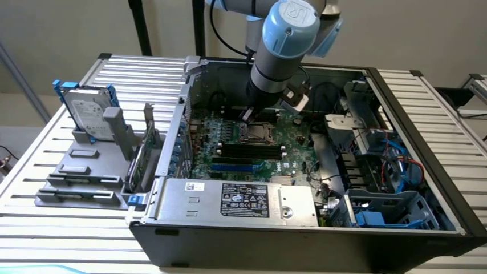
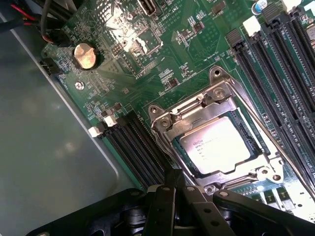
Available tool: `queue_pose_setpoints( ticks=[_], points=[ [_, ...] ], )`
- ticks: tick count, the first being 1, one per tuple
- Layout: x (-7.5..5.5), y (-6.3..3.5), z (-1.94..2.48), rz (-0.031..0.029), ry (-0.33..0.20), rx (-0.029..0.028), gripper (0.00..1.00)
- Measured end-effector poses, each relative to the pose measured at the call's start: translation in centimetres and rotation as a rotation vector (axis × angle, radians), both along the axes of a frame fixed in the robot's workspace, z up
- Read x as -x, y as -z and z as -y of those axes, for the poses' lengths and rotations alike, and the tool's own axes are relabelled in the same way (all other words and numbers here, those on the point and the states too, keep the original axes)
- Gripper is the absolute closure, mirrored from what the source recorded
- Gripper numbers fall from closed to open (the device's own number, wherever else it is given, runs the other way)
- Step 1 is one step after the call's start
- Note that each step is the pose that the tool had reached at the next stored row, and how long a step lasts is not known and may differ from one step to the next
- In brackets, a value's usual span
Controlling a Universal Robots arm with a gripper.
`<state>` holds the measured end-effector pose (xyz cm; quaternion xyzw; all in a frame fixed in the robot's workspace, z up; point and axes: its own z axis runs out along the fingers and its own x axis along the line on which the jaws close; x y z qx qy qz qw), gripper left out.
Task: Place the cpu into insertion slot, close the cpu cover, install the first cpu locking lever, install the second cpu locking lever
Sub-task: 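Install the second cpu locking lever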
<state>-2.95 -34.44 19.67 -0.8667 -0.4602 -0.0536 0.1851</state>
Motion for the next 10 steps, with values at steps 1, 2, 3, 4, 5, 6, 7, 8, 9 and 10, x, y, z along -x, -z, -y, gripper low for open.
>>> queue_pose_setpoints(
  ticks=[1, 2, 3, 4, 5, 6, 7, 8, 9, 10],
  points=[
    [0.00, 0.00, 0.00, 0.0000, 0.000, 0.0000, 0.89],
    [0.00, 0.00, 0.00, 0.0000, 0.000, 0.0000, 0.89],
    [0.00, 0.00, 0.00, 0.0000, 0.000, 0.0000, 0.89],
    [0.00, 0.00, 0.00, 0.0000, 0.000, 0.0001, 0.89],
    [0.00, 0.00, 0.00, 0.0000, 0.000, 0.0000, 0.89],
    [0.00, -0.04, 0.01, -0.0001, 0.000, 0.0002, 0.89],
    [0.00, -0.15, 0.05, -0.0003, 0.000, 0.0003, 0.89],
    [0.00, -0.33, 0.22, -0.0007, 0.000, -0.0004, 0.89],
    [0.00, -0.59, 0.52, -0.0016, 0.000, -0.0002, 0.89],
    [0.00, -0.90, 0.87, -0.0023, 0.000, 0.0001, 0.89]
  ],
)
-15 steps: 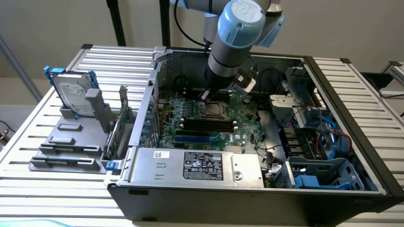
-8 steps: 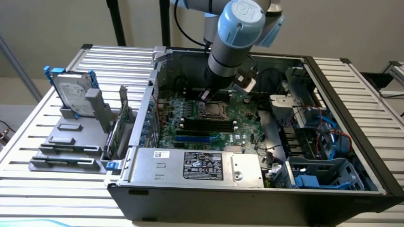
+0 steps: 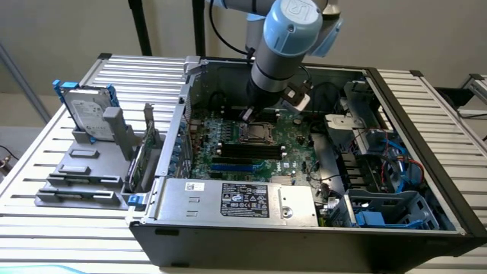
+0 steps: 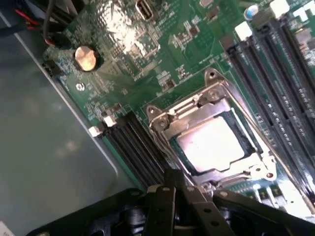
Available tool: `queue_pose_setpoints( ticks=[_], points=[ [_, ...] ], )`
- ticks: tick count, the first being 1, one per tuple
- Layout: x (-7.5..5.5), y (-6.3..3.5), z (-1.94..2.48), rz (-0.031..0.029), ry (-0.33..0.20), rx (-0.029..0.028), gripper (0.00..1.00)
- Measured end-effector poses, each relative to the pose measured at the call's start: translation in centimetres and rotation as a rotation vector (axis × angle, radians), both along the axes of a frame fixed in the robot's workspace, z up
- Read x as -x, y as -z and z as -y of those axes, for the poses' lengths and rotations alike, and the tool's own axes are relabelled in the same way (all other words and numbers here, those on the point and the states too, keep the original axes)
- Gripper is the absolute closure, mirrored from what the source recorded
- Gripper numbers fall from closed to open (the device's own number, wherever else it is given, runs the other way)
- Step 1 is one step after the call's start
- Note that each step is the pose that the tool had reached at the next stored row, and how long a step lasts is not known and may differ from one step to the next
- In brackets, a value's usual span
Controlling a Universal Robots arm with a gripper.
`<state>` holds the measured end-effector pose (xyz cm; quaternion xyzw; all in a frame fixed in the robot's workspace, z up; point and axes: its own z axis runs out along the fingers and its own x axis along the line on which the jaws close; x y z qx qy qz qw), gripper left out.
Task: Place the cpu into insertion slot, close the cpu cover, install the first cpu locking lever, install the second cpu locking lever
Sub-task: 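Install the second cpu locking lever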
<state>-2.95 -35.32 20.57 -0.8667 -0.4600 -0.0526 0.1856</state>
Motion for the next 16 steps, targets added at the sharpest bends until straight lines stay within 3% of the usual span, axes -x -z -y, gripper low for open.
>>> queue_pose_setpoints(
  ticks=[11, 16],
  points=[
    [0.0, -2.70, 4.50, -0.0005, 0.000, 0.0000, 0.89],
    [0.1, -3.44, 6.32, -0.0006, 0.000, -0.0001, 0.89]
  ],
)
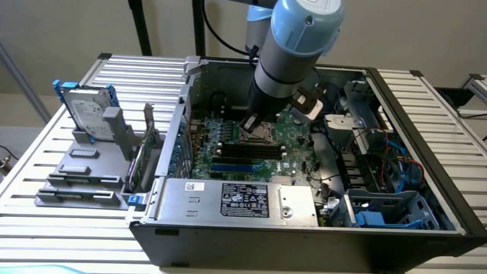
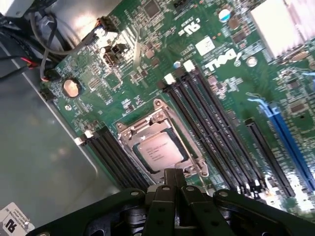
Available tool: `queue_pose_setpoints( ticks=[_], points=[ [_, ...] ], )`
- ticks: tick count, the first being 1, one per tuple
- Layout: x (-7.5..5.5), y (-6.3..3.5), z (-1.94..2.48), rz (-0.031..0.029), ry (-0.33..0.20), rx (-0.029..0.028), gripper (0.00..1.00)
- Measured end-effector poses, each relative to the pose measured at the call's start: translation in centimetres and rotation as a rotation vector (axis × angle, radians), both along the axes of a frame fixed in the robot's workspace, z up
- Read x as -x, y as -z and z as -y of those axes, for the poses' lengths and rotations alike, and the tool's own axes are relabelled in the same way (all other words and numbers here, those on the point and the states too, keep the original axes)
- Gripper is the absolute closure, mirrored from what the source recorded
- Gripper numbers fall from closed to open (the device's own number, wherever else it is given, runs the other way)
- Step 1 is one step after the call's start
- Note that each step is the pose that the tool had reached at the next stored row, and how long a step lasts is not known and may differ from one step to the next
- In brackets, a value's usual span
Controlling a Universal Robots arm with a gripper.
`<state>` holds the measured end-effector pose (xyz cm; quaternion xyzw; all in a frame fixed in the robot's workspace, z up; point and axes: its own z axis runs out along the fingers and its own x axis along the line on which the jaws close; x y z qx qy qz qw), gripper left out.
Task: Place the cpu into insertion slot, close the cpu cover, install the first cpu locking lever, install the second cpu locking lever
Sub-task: 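Install the second cpu locking lever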
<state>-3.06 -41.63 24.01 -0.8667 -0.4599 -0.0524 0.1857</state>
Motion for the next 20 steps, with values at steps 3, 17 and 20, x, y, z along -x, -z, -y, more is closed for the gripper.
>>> queue_pose_setpoints(
  ticks=[3, 17, 20],
  points=[
    [0.3, -0.05, 1.01, 0.0000, 0.000, 0.0000, 0.89],
    [2.3, -0.02, 1.37, 0.0001, 0.045, -0.0039, 0.89],
    [2.9, 0.12, 1.38, 0.0002, 0.055, -0.0036, 0.89]
  ],
)
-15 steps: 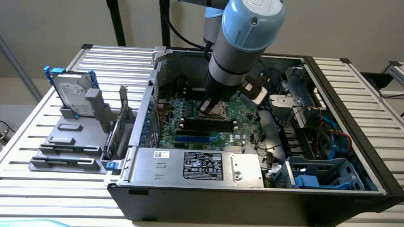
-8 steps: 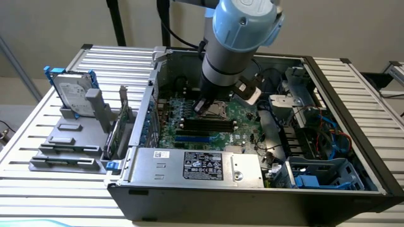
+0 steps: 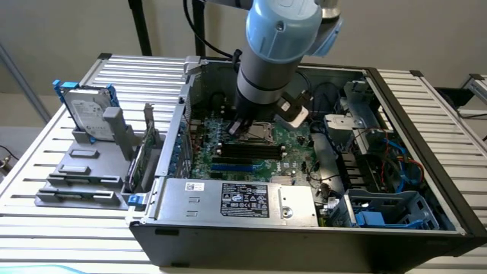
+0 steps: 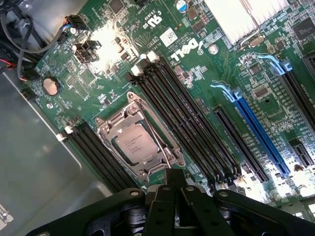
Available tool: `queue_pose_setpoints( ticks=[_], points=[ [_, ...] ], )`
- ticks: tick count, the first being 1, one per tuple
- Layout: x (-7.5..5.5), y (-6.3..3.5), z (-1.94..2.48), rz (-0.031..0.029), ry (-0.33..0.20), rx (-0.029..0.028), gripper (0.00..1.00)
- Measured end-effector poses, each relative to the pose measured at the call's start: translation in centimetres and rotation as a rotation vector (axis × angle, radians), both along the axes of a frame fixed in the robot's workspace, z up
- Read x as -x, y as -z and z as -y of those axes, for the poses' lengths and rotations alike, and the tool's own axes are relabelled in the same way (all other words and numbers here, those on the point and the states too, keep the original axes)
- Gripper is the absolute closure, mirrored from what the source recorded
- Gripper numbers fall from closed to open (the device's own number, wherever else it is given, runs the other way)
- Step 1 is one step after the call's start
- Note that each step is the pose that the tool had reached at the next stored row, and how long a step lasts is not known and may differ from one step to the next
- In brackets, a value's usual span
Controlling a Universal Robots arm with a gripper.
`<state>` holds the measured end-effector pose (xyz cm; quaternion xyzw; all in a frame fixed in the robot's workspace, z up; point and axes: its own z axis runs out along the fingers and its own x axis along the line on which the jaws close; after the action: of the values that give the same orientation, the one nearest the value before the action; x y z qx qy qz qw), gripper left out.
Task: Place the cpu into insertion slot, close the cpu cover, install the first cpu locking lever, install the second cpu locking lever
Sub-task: 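Install the second cpu locking lever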
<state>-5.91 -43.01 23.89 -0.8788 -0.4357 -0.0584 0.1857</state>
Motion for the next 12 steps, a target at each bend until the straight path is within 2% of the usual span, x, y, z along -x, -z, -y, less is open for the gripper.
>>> queue_pose_setpoints(
  ticks=[7, 12],
  points=[
    [0.4, 0.93, 0.00, 0.0008, 0.007, -0.0004, 0.89],
    [0.6, 1.73, -0.03, 0.0044, 0.007, -0.0005, 0.89]
  ],
)
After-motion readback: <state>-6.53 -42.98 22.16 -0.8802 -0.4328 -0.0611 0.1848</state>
